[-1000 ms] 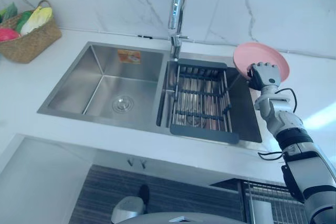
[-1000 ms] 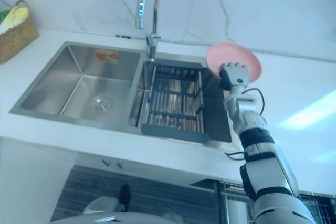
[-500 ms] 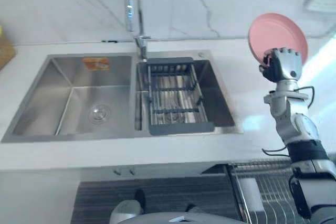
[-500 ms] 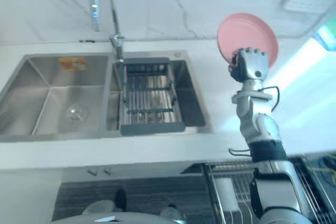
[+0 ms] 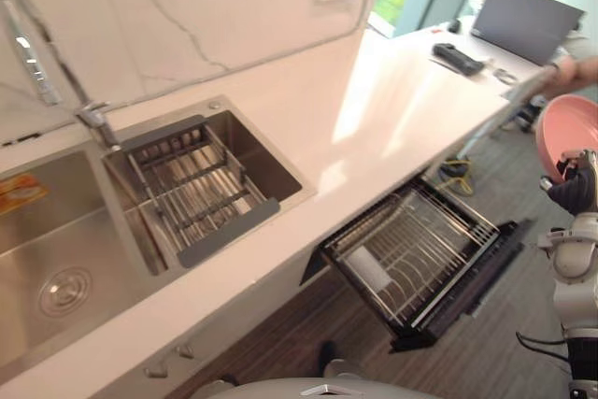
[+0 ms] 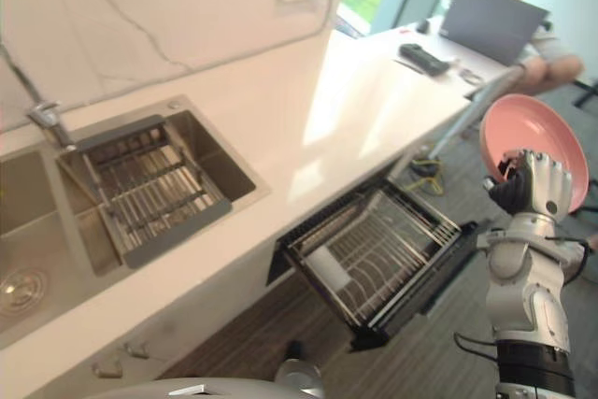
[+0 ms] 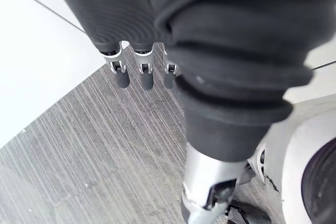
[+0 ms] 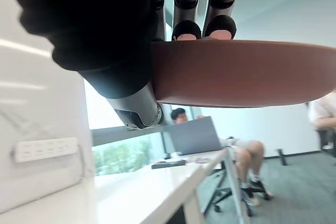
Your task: Walk over to the sink, pick up the cup, carry it to the dishwasher, place the cup inside the dishwasher, then close the dishwasher door
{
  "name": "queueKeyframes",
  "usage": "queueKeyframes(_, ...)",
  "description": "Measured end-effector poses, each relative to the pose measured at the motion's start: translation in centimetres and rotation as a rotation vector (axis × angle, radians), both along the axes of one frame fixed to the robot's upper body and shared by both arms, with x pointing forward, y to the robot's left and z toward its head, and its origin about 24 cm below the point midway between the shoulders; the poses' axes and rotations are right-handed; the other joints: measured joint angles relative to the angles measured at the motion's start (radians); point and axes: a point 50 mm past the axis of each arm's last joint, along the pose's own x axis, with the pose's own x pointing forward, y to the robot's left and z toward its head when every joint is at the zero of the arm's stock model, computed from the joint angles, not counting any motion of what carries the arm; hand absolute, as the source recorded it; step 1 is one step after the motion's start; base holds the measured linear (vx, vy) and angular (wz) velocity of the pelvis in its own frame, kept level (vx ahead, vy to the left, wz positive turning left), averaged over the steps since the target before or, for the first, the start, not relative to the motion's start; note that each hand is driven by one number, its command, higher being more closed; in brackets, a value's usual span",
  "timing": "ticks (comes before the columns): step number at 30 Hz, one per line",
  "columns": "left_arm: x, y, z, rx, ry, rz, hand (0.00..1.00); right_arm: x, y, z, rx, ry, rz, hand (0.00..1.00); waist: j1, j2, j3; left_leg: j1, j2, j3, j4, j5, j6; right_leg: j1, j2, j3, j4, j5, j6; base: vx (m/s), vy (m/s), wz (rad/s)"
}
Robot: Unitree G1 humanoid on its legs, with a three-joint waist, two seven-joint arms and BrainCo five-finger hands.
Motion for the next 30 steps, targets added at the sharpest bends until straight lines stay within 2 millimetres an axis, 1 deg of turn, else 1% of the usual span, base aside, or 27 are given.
queueKeyframes(1, 0.1, 0.6, 0.1, 0.013, 0.0, -0.001, 0.0, -0.4, 0.1, -1.3, 0.045, 0.013, -0.02, 1.0, -0.015, -0.018, -0.001, -0.005, 0.001, -0.004, 0.001, 0.003, 0.003, -0.018, -0.026, -0.023, 0.099, 0.003, 0.006, 0.03, -0.046, -0.09)
queueKeyframes(2, 0.7, 1.2, 0.1, 0.026, -0.018, 0.006, 0.0, -1.0, 0.1, -2.6, 0.089, 0.026, -0.041, 1.0, -0.016, -0.043, -0.006, -0.008, -0.01, -0.017, 0.001, 0.005, 0.001, -0.009, -0.043, -0.036, 0.134, 0.014, 0.007, 0.04, -0.062, 0.19)
queueKeyframes(3, 1.4, 1.5, 0.2, 0.031, -0.036, 0.009, 0.0, -1.2, 0.1, -3.4, 0.118, 0.032, -0.054, 1.0, -0.014, -0.06, -0.011, -0.013, -0.02, -0.028, 0.001, 0.009, -0.004, 0.0, -0.054, -0.045, 0.131, 0.011, 0.05, 0.05, -0.098, 0.15)
queueKeyframes(4, 2.7, 2.1, 0.2, 0.045, -0.061, -0.016, 0.0, -1.4, 0.2, -4.8, 0.165, 0.039, -0.078, 1.0, -0.002, -0.068, -0.013, -0.023, -0.018, -0.047, 0.001, 0.014, -0.008, -0.005, -0.053, -0.046, 0.124, 0.019, 0.092, 0.05, -0.112, 0.06)
queueKeyframes(5, 3.0, 2.2, 0.2, 0.049, -0.07, -0.011, 0.0, -1.6, 0.4, -5.5, 0.192, 0.037, -0.091, 1.0, 0.005, -0.065, -0.014, -0.031, -0.013, -0.06, 0.003, 0.02, -0.011, -0.003, -0.043, -0.052, 0.108, 0.014, 0.09, 0.05, -0.097, 0.04)
queueKeyframes(7, 3.7, 2.0, 0.2, 0.041, -0.091, 0.021, 0.0, -1.9, 0.5, -6.6, 0.227, 0.018, -0.128, 1.0, 0.017, -0.057, -0.014, -0.046, -0.005, -0.065, 0.007, 0.036, -0.016, -0.001, -0.026, -0.074, 0.06, 0.026, 0.12, 0.07, -0.077, 0.11)
queueKeyframes(8, 4.2, 1.9, 0.1, 0.042, -0.104, 0.028, 0.0, -1.7, 0.6, -6.8, 0.242, 0.001, -0.137, 1.0, 0.022, -0.044, -0.014, -0.055, 0.002, -0.069, 0.007, 0.04, -0.015, 0.003, -0.015, -0.077, 0.035, 0.039, 0.135, 0.08, -0.078, 0.09)
queueKeyframes(9, 4.4, 1.8, 0.1, 0.042, -0.111, 0.034, 0.0, -1.6, 0.7, -7.0, 0.252, -0.005, -0.138, 1.0, 0.024, -0.041, -0.012, -0.058, 0.004, -0.07, 0.007, 0.042, -0.016, 0.006, -0.005, -0.078, 0.023, 0.046, 0.136, 0.08, -0.08, 0.04)
queueKeyframes(11, 4.6, 1.6, 0.1, 0.055, -0.113, 0.029, 0.0, -1.4, 1.1, -7.3, 0.289, -0.021, -0.139, 1.0, 0.032, -0.025, -0.012, -0.054, 0.011, -0.07, 0.007, 0.046, -0.012, 0.032, 0.014, -0.082, -0.024, 0.079, 0.148, 0.05, -0.053, -0.03)
queueKeyframes(13, 4.5, 1.5, 0.1, 0.058, -0.112, 0.034, 0.0, -1.4, 1.2, -7.4, 0.294, -0.021, -0.134, 1.0, 0.032, -0.02, -0.011, -0.051, 0.012, -0.067, 0.007, 0.045, -0.013, 0.044, 0.021, -0.084, -0.048, 0.09, 0.148, 0.04, -0.012, -0.05)
queueKeyframes(14, 4.5, 1.5, 0.1, 0.061, -0.11, 0.035, 0.0, -1.4, 1.2, -7.4, 0.294, -0.022, -0.129, 1.0, 0.032, -0.014, -0.009, -0.045, 0.012, -0.066, 0.007, 0.043, -0.014, 0.053, 0.023, -0.083, -0.056, 0.094, 0.149, 0.02, 0.005, -0.1)
queueKeyframes(17, 4.3, 1.6, 0.0, 0.068, -0.108, 0.042, 0.0, -1.2, 1.6, -7.4, 0.304, -0.004, -0.082, 1.0, 0.036, -0.013, 0.0, -0.037, 0.008, -0.057, 0.007, 0.038, -0.015, 0.067, 0.026, -0.078, -0.085, 0.108, 0.154, -0.01, 0.018, -0.09)
queueKeyframes(19, 4.3, 1.4, 0.0, 0.066, -0.118, 0.082, 0.0, -1.1, 1.9, -7.8, 0.33, 0.018, -0.063, 1.0, 0.038, -0.009, 0.019, -0.029, 0.005, -0.059, 0.007, 0.037, -0.015, 0.076, 0.024, -0.079, -0.094, 0.109, 0.155, -0.03, 0.024, 0.02)
queueKeyframes(21, 4.3, 1.1, 0.0, 0.069, -0.123, 0.118, 0.0, -0.9, 2.6, -8.5, 0.366, 0.042, -0.047, 1.0, 0.041, 0.0, 0.027, -0.027, 0.003, -0.064, 0.007, 0.036, -0.014, 0.088, 0.024, -0.088, -0.108, 0.11, 0.155, -0.01, 0.015, 0.1)
queueKeyframes(22, 4.3, 0.9, -0.1, 0.068, -0.133, 0.128, 0.0, -0.8, 3.1, -9.0, 0.387, 0.066, -0.028, 1.0, 0.041, 0.012, 0.034, -0.03, 0.001, -0.078, 0.007, 0.037, -0.013, 0.094, 0.02, -0.1, -0.111, 0.112, 0.16, -0.01, 0.014, 0.21)
queueKeyframes(24, 4.4, 0.6, -0.1, 0.062, -0.145, 0.135, 0.0, -0.8, 3.5, -9.4, 0.408, 0.076, -0.025, 1.0, 0.045, 0.021, 0.038, -0.039, -0.001, -0.094, 0.007, 0.039, -0.009, 0.093, 0.017, -0.112, -0.111, 0.114, 0.166, 0.0, 0.021, 0.3)
queueKeyframes(25, 4.5, 0.3, -0.2, 0.057, -0.155, 0.138, 0.0, -0.7, 3.7, -9.6, 0.414, 0.082, -0.022, 1.0, 0.045, 0.036, 0.044, -0.043, -0.004, -0.112, 0.007, 0.042, -0.005, 0.101, 0.013, -0.131, -0.112, 0.114, 0.168, 0.01, 0.026, 0.41)
queueKeyframes(27, 4.5, 0.1, -0.2, 0.051, -0.162, 0.141, 0.0, -0.6, 4.0, -9.9, 0.417, 0.1, -0.013, 1.0, 0.047, 0.04, 0.052, -0.043, -0.008, -0.133, 0.008, 0.044, -0.003, 0.117, 0.01, -0.151, -0.112, 0.115, 0.172, 0.02, 0.022, 0.37)
queueKeyframes(28, 4.5, 0.0, -0.2, 0.049, -0.167, 0.142, 0.0, -0.5, 4.3, -10.2, 0.422, 0.111, -0.008, 1.0, 0.053, 0.048, 0.051, -0.041, -0.009, -0.145, 0.008, 0.044, -0.003, 0.127, 0.008, -0.158, -0.114, 0.113, 0.175, 0.03, 0.024, 0.24)
queueKeyframes(29, 4.6, -0.1, -0.2, 0.049, -0.174, 0.148, 0.0, -0.2, 4.3, -10.5, 0.431, 0.119, -0.01, 1.0, 0.061, 0.049, 0.055, -0.042, -0.011, -0.149, 0.008, 0.045, -0.001, 0.128, 0.006, -0.162, -0.113, 0.113, 0.175, 0.03, 0.019, 0.19)
queueKeyframes(30, 4.7, 0.0, -0.2, 0.05, -0.176, 0.152, 0.0, 0.0, 4.3, -10.5, 0.435, 0.12, -0.014, 1.0, 0.062, 0.054, 0.056, -0.042, -0.013, -0.152, 0.008, 0.046, 0.0, 0.129, 0.005, -0.167, -0.112, 0.113, 0.175, 0.0, 0.009, 0.15)
